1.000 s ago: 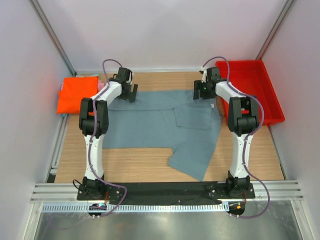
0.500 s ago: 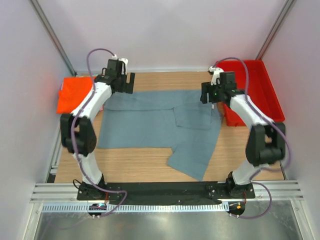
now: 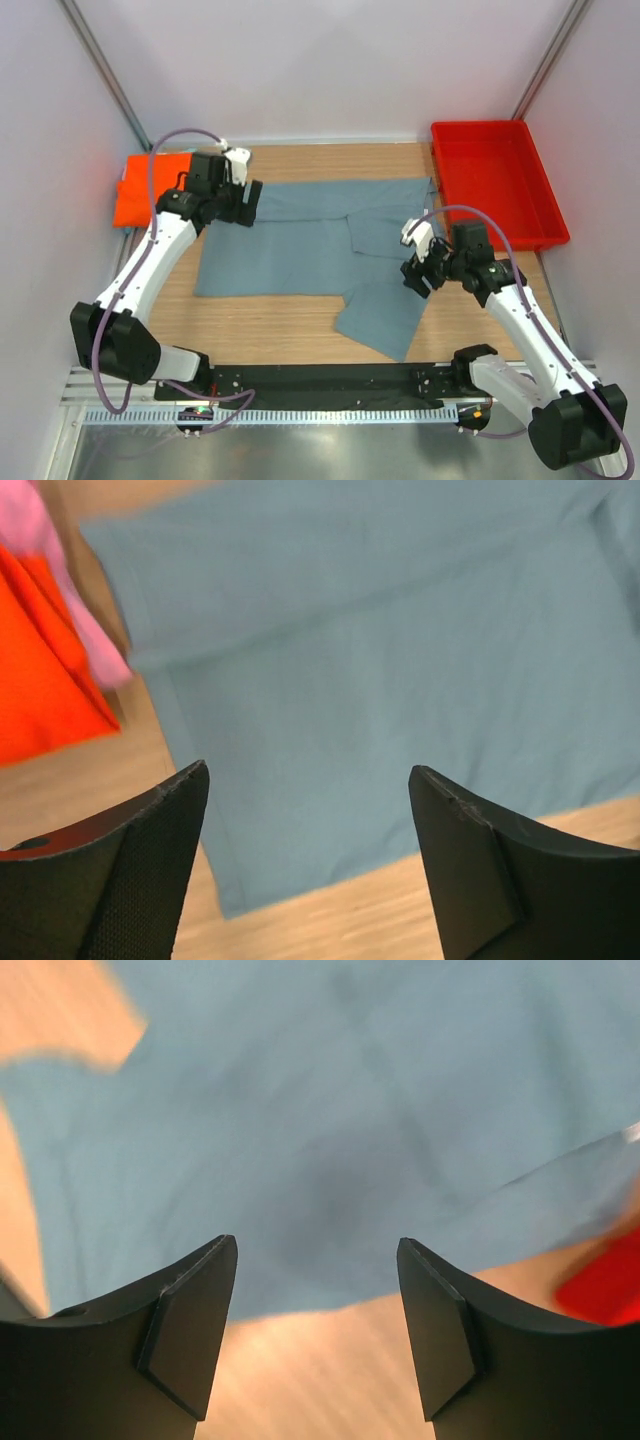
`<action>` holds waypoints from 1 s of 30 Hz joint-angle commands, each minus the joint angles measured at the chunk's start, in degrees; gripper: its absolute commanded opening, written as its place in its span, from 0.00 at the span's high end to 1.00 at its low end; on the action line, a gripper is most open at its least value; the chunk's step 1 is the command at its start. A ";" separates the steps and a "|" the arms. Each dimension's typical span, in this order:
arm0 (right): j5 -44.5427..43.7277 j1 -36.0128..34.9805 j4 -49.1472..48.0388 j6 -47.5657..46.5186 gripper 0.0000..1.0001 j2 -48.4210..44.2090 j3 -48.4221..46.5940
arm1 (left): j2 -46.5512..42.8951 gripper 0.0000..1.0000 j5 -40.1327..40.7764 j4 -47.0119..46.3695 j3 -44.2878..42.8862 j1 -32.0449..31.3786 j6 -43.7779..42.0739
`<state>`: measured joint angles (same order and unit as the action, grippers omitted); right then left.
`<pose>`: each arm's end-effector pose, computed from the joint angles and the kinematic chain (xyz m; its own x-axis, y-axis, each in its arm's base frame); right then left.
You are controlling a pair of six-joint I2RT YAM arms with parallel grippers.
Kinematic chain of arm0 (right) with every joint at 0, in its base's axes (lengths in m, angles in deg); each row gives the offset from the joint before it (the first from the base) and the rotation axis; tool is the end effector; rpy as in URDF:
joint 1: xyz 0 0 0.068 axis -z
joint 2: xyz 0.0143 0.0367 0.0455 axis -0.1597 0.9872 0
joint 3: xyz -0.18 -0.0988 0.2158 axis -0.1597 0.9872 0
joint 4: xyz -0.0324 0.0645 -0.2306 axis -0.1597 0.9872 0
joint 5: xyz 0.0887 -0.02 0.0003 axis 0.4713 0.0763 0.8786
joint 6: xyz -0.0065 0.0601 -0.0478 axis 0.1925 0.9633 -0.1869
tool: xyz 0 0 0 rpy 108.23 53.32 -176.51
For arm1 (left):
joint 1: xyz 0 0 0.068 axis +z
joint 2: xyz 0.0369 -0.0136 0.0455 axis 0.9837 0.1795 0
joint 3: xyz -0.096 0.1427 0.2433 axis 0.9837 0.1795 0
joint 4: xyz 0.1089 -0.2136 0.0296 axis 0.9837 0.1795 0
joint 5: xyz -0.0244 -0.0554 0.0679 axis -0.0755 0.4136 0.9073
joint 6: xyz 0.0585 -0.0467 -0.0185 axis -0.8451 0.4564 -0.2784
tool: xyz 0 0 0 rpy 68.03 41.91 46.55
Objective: Fold and stack the t-shirts
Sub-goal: Fold the tshirt
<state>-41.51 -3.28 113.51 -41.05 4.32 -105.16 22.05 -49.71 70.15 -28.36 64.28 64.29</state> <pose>0.1639 0.0653 0.2777 -0.2700 -0.5544 -0.7872 -0.7754 0.6099 -0.1635 0.2877 -0.0807 0.3650 -0.6025 0.1802 -0.7775 0.2888 0.9574 -0.0020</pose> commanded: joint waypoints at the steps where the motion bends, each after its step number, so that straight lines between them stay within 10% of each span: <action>1: 4.95 -0.80 15.43 -13.08 0.29 -2.52 1.93 | -3.17 0.17 2.47 2.98 5.84 0.17 -4.03; 30: -1.46 -21.01 11.51 -19.34 0.34 1.35 11.08 | 6.05 0.15 8.45 2.10 7.46 0.17 -9.48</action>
<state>-42.21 -23.02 124.37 -58.97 5.57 -92.05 26.79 -44.88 72.49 -17.04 64.30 56.44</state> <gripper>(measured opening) 0.664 0.854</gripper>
